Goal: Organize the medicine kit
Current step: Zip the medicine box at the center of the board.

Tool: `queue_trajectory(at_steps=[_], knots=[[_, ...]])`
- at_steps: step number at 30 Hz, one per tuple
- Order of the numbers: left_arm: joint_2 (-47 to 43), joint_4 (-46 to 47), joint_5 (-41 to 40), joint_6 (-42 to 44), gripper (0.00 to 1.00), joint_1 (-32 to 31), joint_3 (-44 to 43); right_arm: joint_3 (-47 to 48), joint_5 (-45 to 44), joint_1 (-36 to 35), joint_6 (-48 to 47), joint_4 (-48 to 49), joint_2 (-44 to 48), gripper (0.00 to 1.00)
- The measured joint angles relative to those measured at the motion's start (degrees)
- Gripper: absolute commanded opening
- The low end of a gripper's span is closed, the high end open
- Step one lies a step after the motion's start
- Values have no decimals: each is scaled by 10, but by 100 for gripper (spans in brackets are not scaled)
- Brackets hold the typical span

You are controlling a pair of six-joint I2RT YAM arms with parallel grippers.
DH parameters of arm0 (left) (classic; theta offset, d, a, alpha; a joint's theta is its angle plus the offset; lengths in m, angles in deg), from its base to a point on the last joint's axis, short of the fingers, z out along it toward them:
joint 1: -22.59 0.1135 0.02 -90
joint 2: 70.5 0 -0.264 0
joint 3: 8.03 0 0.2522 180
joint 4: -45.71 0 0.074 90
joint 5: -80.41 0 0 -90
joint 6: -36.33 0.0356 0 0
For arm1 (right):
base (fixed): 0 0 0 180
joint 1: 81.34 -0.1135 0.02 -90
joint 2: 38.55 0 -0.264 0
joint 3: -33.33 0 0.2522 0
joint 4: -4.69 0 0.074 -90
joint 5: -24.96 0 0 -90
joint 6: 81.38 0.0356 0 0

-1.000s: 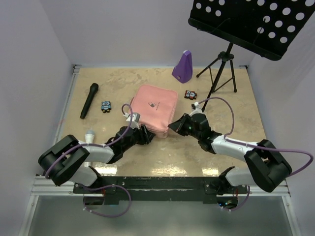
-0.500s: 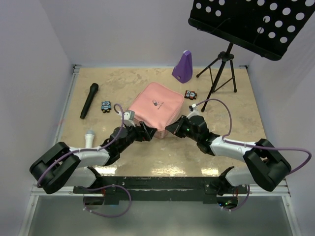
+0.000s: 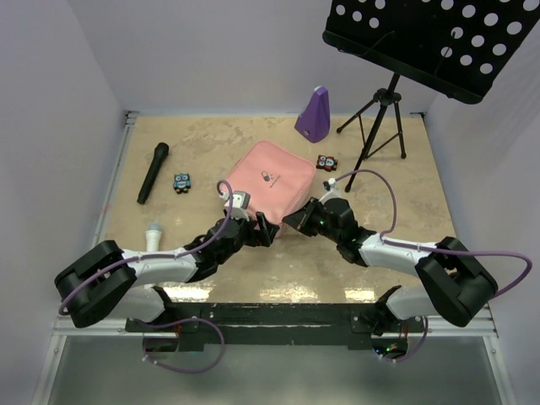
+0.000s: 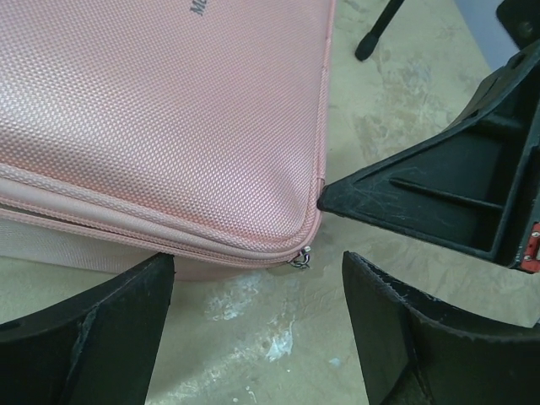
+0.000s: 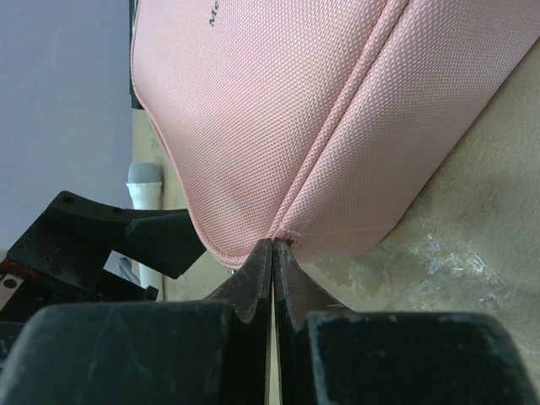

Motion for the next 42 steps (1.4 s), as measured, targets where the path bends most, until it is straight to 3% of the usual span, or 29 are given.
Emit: queue_trajectory(at_steps=[19,26,37,42], knots=[[82,-150,-89,-8,61,-45,-103,7,-7,0,-1,-12,0,0],[93,-205,-109,-13,60,-51,-139,7,-9,0,-1,-12,0,0],[102,-249,-124,-22,69,-64,-169,7,-10,0,-2,-11,0,0],[108,-276,-137,-24,61,-71,-187,7,-10,0,-2,-11,0,0]])
